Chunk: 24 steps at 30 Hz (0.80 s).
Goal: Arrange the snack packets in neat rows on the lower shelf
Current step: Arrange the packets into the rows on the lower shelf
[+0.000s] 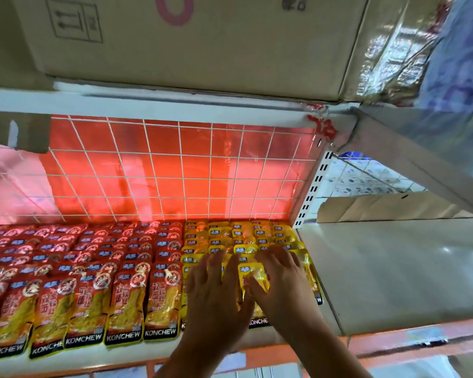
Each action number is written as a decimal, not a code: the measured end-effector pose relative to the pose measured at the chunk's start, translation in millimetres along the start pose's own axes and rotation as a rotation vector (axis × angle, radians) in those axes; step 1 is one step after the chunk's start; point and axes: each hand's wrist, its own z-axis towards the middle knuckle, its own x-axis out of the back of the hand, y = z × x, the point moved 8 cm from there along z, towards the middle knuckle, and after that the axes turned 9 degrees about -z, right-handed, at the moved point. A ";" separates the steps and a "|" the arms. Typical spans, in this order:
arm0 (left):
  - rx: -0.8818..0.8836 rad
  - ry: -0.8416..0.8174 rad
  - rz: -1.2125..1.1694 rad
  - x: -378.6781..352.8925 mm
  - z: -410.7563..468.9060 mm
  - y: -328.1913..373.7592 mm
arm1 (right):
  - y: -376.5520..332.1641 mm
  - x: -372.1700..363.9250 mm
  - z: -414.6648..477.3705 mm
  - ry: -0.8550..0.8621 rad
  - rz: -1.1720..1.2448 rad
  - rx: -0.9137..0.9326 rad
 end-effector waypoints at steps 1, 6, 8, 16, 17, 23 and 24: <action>-0.023 0.015 -0.021 6.9 10.9 7.2 | -0.5 12.8 5.4 0.031 0.002 -0.014; -0.147 0.064 -0.140 49.9 71.2 54.7 | -14.4 97.7 32.7 0.248 0.006 -0.016; -0.202 0.081 -0.187 65.2 93.8 79.0 | -19.4 135.1 38.4 0.312 0.016 -0.011; -0.548 0.111 -0.169 107.3 155.4 202.1 | -13.1 272.4 34.1 0.605 -0.025 0.003; -0.578 0.124 -0.209 114.7 158.6 217.2 | -6.3 286.1 31.7 0.624 -0.022 0.004; -0.613 -0.179 -0.428 110.8 180.7 316.1 | 100.2 335.1 30.1 0.430 -0.027 -0.132; -0.577 -0.294 -0.366 100.1 184.4 327.8 | 125.8 335.6 30.9 0.369 -0.031 -0.181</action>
